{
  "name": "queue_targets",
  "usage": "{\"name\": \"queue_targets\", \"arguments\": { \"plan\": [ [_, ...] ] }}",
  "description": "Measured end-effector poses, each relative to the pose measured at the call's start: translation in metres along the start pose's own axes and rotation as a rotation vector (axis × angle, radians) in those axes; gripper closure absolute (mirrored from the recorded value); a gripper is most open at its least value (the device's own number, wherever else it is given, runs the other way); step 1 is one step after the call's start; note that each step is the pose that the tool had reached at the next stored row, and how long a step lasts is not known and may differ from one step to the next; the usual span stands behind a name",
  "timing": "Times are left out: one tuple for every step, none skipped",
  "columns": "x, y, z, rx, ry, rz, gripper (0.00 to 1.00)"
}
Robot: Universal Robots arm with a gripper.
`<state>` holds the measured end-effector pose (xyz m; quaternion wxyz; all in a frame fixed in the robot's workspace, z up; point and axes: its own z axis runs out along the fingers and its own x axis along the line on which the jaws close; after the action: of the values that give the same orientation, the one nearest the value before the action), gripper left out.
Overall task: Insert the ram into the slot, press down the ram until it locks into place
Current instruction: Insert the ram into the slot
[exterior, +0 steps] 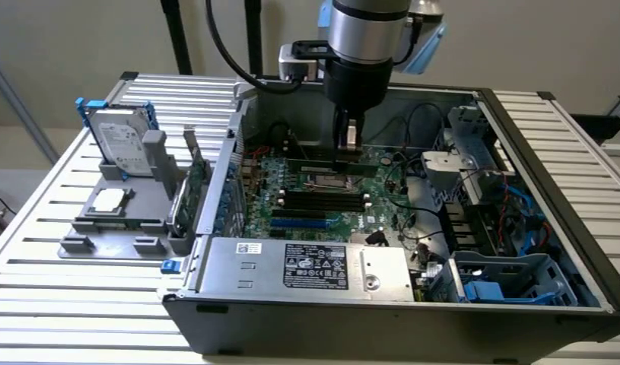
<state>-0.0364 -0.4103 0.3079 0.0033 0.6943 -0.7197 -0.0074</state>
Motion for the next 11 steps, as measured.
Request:
{"name": "queue_targets", "arguments": {
  "plan": [
    [0.0, 0.0, 0.0018, 0.0004, 0.0001, 0.0, 0.87],
    [0.0, -0.0001, 0.0037, 0.0009, 0.0001, 0.0, 0.87],
    [0.0, -0.0001, 0.0055, 0.0011, 0.0001, 0.0, 0.87],
    [0.0, -0.0001, 0.0073, 0.0012, 0.0001, 0.0, 0.87],
    [0.0, -0.0001, 0.0091, 0.0013, 0.0, 0.0, 0.87],
    [0.0, -0.0001, 0.0109, 0.0013, 0.0001, 0.0, 0.87],
    [0.0, -0.0001, 0.0127, 0.0012, 0.0001, 0.0, 0.87],
    [0.0, 0.0, 0.0145, 0.0013, 0.0001, 0.0, 0.87],
    [0.0, 0.0, 0.0165, 0.0013, 0.0001, 0.0, 0.87],
    [0.0, 0.0001, 0.0182, 0.0013, 0.0, 0.0, 0.87],
    [0.0, 0.0001, 0.0201, 0.0014, 0.0, 0.0, 0.87]
  ]
}}
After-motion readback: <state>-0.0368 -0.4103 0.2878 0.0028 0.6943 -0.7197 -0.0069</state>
